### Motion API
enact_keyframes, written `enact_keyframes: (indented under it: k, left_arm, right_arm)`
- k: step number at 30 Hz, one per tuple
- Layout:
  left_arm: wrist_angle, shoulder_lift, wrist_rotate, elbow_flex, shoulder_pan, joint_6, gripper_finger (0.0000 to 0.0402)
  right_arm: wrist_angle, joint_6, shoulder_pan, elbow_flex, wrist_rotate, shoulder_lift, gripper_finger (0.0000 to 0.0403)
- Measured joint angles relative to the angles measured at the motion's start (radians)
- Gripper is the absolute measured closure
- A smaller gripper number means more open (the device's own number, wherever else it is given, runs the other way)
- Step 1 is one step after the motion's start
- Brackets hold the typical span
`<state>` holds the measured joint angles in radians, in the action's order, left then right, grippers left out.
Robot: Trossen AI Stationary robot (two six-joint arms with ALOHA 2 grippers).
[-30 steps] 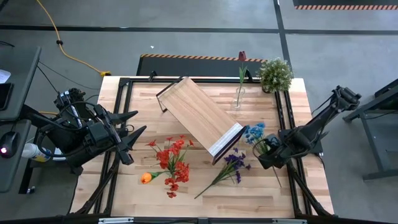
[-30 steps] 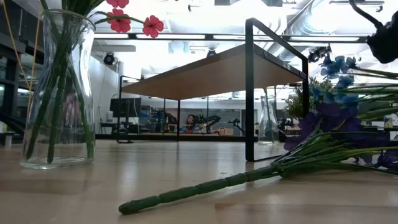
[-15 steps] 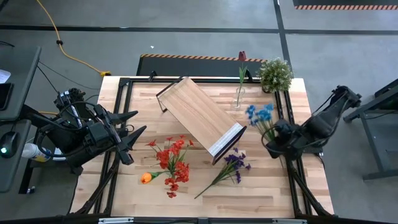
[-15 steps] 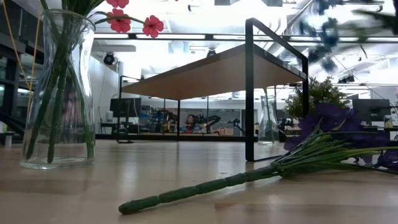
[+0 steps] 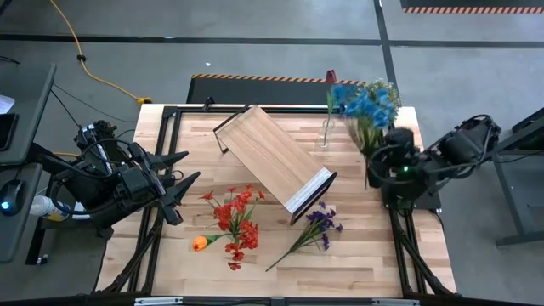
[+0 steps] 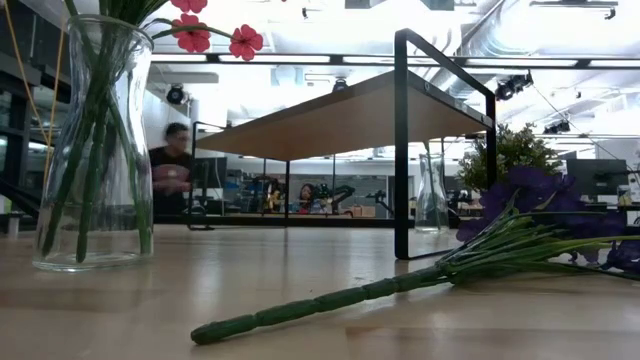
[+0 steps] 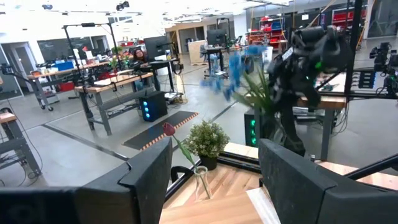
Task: Pick and place flowers into a vace then onto a shelf
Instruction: Put the blue flowers into the top transparent vase
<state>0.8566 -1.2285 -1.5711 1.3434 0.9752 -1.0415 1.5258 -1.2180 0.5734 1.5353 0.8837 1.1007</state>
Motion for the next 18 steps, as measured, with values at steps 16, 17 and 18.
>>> enact_keyframes:
  k: [16, 17, 18]
  left_arm:
    - [-0.022, 0.0, 0.0, 0.0, 0.0, 0.001, 0.013]
    - [-0.023, 0.0, 0.0, 0.0, 0.0, 0.001, 0.013]
    - [-0.023, 0.0, 0.0, 0.0, 0.0, 0.001, 0.0131]
  right_arm:
    - [-0.282, 0.531, -0.059, 0.087, 0.633, -0.008, 0.0399]
    - [-0.292, 0.547, -0.059, 0.087, 0.651, -0.008, 0.0399]
    - [-0.297, 0.555, -0.059, 0.087, 0.664, -0.008, 0.0399]
